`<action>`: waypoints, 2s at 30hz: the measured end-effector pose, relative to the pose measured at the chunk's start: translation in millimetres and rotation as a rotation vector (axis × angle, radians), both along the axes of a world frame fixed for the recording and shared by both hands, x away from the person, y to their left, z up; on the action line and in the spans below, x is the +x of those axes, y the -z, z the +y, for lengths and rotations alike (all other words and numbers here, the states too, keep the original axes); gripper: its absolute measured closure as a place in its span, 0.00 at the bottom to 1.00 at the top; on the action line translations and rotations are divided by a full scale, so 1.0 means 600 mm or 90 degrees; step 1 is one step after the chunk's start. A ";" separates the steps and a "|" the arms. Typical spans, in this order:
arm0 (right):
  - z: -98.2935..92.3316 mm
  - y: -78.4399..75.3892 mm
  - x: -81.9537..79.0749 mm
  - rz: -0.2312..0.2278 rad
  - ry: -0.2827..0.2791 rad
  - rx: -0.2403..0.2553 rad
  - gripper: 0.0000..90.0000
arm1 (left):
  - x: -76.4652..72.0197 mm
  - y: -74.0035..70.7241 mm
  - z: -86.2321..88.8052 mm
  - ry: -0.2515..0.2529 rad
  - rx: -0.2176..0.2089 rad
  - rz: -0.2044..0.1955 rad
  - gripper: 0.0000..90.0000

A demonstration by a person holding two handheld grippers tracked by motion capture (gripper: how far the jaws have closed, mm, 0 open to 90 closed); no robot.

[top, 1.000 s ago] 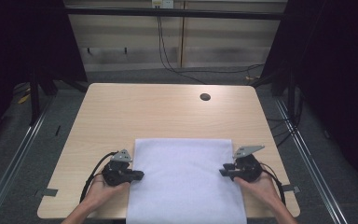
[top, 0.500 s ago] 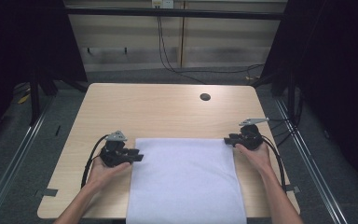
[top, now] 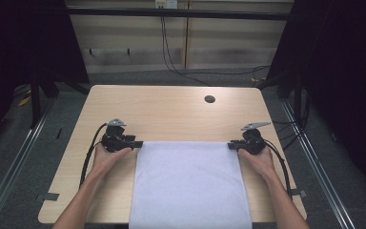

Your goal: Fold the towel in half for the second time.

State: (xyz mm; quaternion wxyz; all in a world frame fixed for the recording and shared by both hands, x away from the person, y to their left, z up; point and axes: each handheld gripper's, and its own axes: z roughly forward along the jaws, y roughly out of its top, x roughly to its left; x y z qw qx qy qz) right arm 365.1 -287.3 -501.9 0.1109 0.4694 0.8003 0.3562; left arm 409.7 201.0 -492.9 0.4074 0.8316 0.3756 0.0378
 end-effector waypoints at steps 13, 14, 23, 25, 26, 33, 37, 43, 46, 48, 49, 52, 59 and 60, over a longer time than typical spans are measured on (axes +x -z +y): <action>0.000 0.001 -0.001 0.006 -0.009 0.010 0.91 | 0.000 0.014 -0.018 0.045 0.024 0.007 0.75; -0.001 0.001 -0.001 0.006 -0.009 0.013 0.92 | 0.000 0.015 -0.017 0.048 0.021 0.009 0.79; -0.005 -0.004 -0.002 0.005 -0.004 0.026 0.95 | -0.003 0.003 -0.010 0.056 -0.013 0.006 0.95; -0.009 -0.010 -0.001 -0.004 -0.003 0.043 0.95 | -0.004 -0.006 -0.006 0.054 -0.028 -0.001 0.95; -0.011 -0.013 -0.001 -0.010 -0.004 0.048 0.95 | -0.004 -0.008 -0.006 0.047 -0.034 -0.004 0.95; -0.018 -0.056 0.010 -0.056 0.002 0.102 0.95 | 0.007 -0.023 -0.004 0.018 -0.066 -0.025 0.95; -0.019 -0.077 0.018 -0.070 0.007 0.102 0.96 | 0.012 -0.041 0.004 0.016 -0.085 -0.040 0.95; -0.023 -0.106 0.036 -0.096 0.023 0.130 0.96 | 0.018 -0.074 0.002 -0.001 -0.114 -0.073 0.95; -0.022 -0.122 0.045 -0.104 0.027 0.127 0.96 | 0.028 -0.089 0.001 -0.013 -0.121 -0.083 0.95; -0.023 -0.134 0.051 -0.115 0.029 0.126 0.96 | 0.038 -0.098 0.002 -0.030 -0.118 -0.091 0.95; -0.024 -0.139 0.053 -0.118 0.031 0.129 0.96 | 0.043 -0.101 0.002 -0.036 -0.114 -0.094 0.95; -0.027 -0.157 0.060 -0.126 0.039 0.127 0.96 | 0.056 -0.111 0.000 -0.045 -0.127 -0.102 0.96; -0.036 -0.181 0.072 -0.151 0.043 0.135 0.96 | 0.060 -0.140 -0.014 -0.022 -0.137 -0.129 0.96; -0.037 -0.184 0.070 -0.155 0.040 0.142 0.96 | 0.057 -0.144 -0.015 -0.017 -0.128 -0.134 0.95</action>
